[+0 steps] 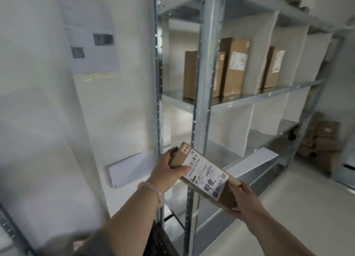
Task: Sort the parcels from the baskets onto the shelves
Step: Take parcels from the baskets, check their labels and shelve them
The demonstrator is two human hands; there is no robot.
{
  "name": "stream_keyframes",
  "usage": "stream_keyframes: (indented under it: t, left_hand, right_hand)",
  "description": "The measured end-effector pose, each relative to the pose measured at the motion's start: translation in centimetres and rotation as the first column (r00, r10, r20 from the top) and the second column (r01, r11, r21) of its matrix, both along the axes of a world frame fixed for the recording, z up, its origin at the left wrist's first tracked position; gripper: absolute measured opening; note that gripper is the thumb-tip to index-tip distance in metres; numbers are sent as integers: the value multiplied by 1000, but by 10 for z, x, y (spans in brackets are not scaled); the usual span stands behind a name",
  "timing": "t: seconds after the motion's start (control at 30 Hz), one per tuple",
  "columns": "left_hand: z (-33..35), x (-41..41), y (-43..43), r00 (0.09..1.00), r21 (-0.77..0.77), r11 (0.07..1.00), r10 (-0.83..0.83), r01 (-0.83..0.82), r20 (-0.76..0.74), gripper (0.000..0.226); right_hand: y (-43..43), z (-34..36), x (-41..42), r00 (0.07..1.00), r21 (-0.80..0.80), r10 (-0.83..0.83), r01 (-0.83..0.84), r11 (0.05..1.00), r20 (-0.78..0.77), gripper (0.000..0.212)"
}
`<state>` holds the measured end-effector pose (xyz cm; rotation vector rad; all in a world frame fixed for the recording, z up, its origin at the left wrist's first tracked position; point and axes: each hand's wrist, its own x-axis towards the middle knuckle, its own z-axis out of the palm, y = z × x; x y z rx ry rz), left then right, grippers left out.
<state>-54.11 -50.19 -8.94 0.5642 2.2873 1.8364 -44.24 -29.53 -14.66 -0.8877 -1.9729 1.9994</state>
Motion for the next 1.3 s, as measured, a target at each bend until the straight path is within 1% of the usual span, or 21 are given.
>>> stream_keyframes:
  t: [0.03, 0.1, 0.17, 0.23, 0.27, 0.33, 0.4, 0.43, 0.5, 0.53, 0.57, 0.6, 0.63, 0.67, 0.77, 0.9, 1.0, 1.07, 1.13, 1.3]
  left_hand:
    - [7, 7, 20, 999, -13, 1000, -27, 27, -25, 51]
    - [21, 21, 63, 995, -61, 995, -82, 79, -53, 53]
    - [34, 38, 108, 986, -121, 981, -156, 149, -51, 57]
    - [46, 58, 155, 964, -165, 953, -264, 256, -30, 56]
    - [51, 69, 179, 946, -177, 932, -325, 315, -25, 54]
    - [59, 88, 226, 914, -194, 902, -402, 386, -53, 59]
    - [59, 102, 268, 910, -163, 907, -405, 389, -85, 71]
    - [57, 109, 287, 919, -129, 920, -383, 369, -99, 77]
    - [50, 127, 323, 938, -48, 945, -326, 323, -115, 91]
    - [45, 137, 341, 945, -3, 950, -310, 312, -105, 95]
    - [41, 145, 357, 946, 47, 948, -309, 314, -97, 91]
    - [37, 152, 374, 945, 80, 944, -312, 320, -98, 81]
    - [32, 157, 390, 944, 88, 943, -309, 320, -119, 68]
    - [28, 158, 403, 942, 84, 945, -303, 317, -147, 60]
    - [23, 145, 435, 933, 83, 942, -306, 325, -187, 66]
    - [33, 117, 466, 924, 91, 930, -336, 356, -185, 50]
    - [40, 86, 493, 908, 114, 916, -355, 385, -221, 46]
    - [48, 64, 512, 903, 113, 914, -355, 389, -243, 40]
    - [58, 41, 533, 902, 123, 912, -353, 391, -248, 36]
    - [80, -5, 596, 892, 136, 899, -375, 417, -253, 39]
  right_hand:
    - [18, 5, 15, 1000, 19, 18, -18, 1000, -3, 37]
    - [60, 18, 47, 997, 75, 75, -75, 994, 5, 44]
    - [103, 34, 80, 994, 167, 113, -112, 980, -2, 52]
    - [142, 49, 109, 989, 203, 145, -135, 970, -36, 59]
    - [159, 57, 122, 984, 199, 177, -166, 966, -39, 58]
    - [185, 67, 146, 966, 182, 254, -243, 953, -44, 44]
    - [210, 68, 164, 974, 195, 218, -203, 960, -60, 26]
    - [224, 66, 170, 981, 189, 176, -158, 969, -87, 24]
    - [249, 63, 179, 984, 132, 85, -65, 989, -155, 29]
    - [260, 62, 182, 982, 89, 41, -25, 996, -186, 29]
    - [271, 61, 182, 977, 54, 1, 10, 998, -215, 29]
    - [281, 61, 182, 971, 32, -29, 38, 999, -237, 26]
    - [289, 62, 180, 964, 24, -51, 59, 998, -259, 23]
    - [297, 63, 177, 956, 20, -71, 80, 997, -284, 19]
    - [322, 63, 162, 931, 27, -108, 125, 992, -350, 18]
    - [349, 71, 128, 894, 77, -107, 155, 985, -435, 28]
    - [376, 77, 93, 862, 119, -108, 190, 975, -495, 39]
    - [397, 82, 68, 862, 163, -95, 201, 966, -498, 49]
    - [419, 89, 44, 863, 209, -71, 200, 957, -500, 51]
    - [481, 106, -2, 838, 201, -123, 266, 943, -531, 55]
